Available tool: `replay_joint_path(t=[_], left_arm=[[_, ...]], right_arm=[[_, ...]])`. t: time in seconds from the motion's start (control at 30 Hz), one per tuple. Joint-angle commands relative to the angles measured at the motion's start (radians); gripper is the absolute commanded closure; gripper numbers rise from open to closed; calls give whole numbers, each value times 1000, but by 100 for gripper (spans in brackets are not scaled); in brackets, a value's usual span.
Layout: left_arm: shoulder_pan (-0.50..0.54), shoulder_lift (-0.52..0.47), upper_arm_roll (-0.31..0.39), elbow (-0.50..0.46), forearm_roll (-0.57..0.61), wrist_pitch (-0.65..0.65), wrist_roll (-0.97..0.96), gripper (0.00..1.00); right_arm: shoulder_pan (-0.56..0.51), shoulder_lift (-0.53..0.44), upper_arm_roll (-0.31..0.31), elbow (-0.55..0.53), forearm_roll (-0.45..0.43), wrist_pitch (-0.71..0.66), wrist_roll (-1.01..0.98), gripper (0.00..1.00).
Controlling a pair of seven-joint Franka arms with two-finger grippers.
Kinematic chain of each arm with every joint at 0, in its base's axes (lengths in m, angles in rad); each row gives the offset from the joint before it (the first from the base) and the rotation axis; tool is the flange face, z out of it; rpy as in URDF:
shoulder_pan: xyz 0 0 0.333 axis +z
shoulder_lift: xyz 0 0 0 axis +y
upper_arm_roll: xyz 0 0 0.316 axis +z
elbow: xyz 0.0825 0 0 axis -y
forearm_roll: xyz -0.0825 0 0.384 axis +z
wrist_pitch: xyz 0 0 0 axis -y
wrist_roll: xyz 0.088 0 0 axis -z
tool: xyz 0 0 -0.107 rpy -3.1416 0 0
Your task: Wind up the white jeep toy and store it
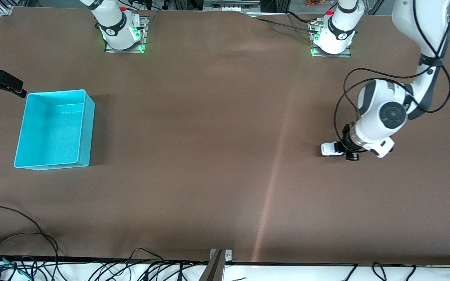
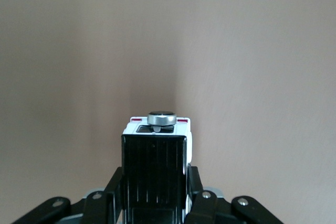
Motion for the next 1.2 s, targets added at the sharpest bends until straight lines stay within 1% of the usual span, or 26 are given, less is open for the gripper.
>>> replay_joint_path(t=[0.0,0.1,0.27,0.5,0.8,0.93,1.17], left_arm=[[-79,19,8,-5,25,-16,-83,99],[-92,39,8,-5,24,-13,-119,98],[-104,79,-24,1,24,7,-180,99],[-109,108,-23,0,24,38,-189,99],[-76,108,-18,-5,27,47,-171,99],[-40,108,-19,-6,74,47,-160,99],[-15,109,-19,-11,88,47,-131,99]], right_arm=[[3,10,-3,28,-12,-8,-5,0],[3,10,-3,28,-12,-8,-5,0],[3,10,-3,28,-12,-8,-5,0],[3,10,-3,28,-11,-8,-5,0],[3,10,-3,28,-11,-8,-5,0],[3,10,-3,28,-12,-8,-5,0],[3,10,-3,28,-11,-8,-5,0]])
